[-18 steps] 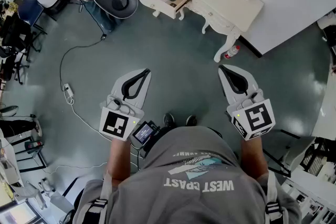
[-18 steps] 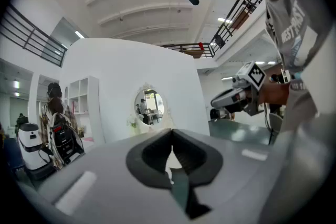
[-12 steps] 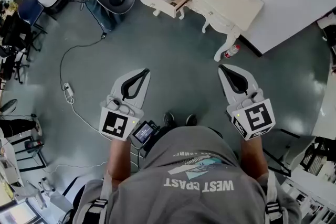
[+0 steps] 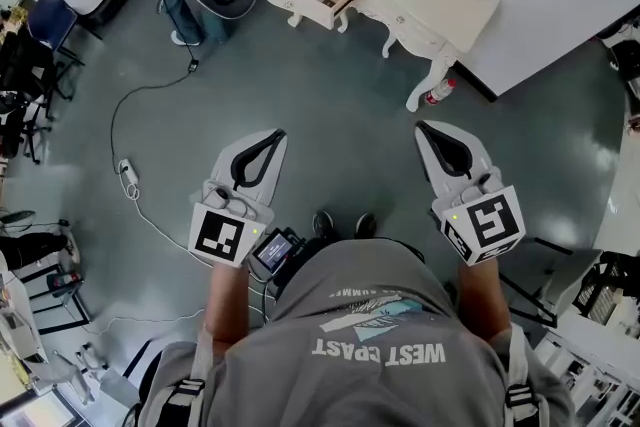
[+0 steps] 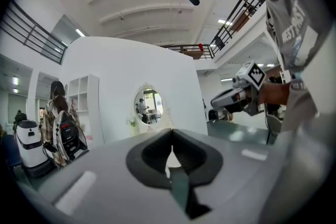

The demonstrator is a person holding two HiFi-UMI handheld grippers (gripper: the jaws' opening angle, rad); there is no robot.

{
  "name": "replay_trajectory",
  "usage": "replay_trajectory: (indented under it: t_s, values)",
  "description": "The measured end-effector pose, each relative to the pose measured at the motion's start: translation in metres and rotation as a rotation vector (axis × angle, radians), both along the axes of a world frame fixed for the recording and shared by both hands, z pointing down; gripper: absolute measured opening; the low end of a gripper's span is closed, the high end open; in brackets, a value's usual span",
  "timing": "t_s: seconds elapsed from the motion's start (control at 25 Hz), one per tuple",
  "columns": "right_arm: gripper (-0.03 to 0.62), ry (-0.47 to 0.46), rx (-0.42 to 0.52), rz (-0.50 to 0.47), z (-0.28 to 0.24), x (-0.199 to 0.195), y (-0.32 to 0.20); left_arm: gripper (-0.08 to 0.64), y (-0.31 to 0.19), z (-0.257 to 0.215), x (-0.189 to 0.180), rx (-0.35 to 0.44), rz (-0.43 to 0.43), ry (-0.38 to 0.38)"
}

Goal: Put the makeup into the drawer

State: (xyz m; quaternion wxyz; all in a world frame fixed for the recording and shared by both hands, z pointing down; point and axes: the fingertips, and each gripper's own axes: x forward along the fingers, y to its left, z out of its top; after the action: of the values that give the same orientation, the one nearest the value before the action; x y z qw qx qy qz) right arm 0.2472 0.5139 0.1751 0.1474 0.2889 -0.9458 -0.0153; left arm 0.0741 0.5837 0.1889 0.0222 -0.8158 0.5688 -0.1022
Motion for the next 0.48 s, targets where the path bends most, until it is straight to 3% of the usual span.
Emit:
replay_trajectory:
  t_s: [0.48]
  values:
    - [0.002,-0.064,-0.006,0.045,-0.012,-0.025,0.003,0.002,-0.006,-0.006,-0.028,0.038,0.053,0.011]
